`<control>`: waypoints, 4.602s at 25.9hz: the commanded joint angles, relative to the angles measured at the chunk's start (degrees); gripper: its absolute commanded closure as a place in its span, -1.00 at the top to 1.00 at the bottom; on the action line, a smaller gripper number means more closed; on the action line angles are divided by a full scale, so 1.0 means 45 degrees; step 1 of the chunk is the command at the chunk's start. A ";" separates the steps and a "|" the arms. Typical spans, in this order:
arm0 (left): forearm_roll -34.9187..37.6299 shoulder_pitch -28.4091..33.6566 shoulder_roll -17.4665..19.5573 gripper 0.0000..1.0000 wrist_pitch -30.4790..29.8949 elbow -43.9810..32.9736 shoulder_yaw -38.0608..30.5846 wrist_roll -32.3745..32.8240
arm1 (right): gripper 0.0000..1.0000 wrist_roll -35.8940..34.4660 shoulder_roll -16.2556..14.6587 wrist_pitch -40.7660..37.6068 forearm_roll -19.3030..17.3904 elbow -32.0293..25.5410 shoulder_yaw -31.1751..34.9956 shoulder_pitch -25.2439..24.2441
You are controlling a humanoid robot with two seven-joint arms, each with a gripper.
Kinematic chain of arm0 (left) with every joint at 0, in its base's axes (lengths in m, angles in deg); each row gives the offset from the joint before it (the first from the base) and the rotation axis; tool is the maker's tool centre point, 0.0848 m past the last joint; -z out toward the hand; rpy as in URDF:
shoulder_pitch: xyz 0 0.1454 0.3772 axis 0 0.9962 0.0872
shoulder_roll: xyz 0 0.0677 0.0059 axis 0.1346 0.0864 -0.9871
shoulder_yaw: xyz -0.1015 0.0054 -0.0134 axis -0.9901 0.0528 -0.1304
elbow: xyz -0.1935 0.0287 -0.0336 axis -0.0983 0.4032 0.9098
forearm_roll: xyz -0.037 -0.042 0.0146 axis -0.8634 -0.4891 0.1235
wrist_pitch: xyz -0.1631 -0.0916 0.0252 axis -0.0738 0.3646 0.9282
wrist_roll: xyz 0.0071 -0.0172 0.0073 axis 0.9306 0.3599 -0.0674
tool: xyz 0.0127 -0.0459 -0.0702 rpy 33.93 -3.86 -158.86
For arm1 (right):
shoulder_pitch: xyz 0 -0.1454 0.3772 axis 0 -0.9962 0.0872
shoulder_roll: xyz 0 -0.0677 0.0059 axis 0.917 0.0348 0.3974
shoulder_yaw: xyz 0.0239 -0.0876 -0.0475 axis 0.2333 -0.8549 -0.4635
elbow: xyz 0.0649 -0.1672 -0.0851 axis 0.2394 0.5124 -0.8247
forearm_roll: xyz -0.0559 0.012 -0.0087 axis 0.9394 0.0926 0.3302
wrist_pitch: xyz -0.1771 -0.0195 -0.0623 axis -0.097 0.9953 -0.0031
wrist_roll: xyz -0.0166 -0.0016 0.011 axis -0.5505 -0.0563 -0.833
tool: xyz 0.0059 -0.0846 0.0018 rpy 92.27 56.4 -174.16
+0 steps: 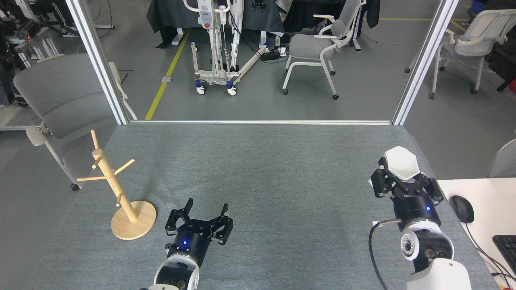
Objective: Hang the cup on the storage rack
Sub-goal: 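Lift the cup with the right gripper and carry it toward the left gripper, then grasp the cup with the left gripper beside the right gripper, then open the right gripper and carry the cup toward the wooden stand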
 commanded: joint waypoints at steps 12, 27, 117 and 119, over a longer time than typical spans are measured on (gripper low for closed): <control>0.2562 -0.0830 0.0229 0.98 -0.1521 -0.0185 0.5103 -0.1214 | -0.82 0.0484 0.0619 1.0514 0.2186 -0.1393 -0.7159 -0.0009; -0.0016 -0.3350 -0.0200 0.98 -0.2751 0.2803 0.5122 -0.0140 | -0.94 0.1382 0.1087 1.1120 0.2068 -0.0631 -0.9717 0.0284; -0.0192 0.3779 0.4604 -1.00 -0.2282 -0.0576 -0.3784 -0.0257 | 0.99 -0.3305 0.0189 -0.2513 0.0076 -0.0202 0.0420 -0.3173; -0.0192 0.3662 0.4604 -1.00 -0.2185 -0.0497 -0.4585 -0.0179 | 0.99 -0.3305 0.0208 -0.2493 0.0057 -0.0163 0.0478 -0.3173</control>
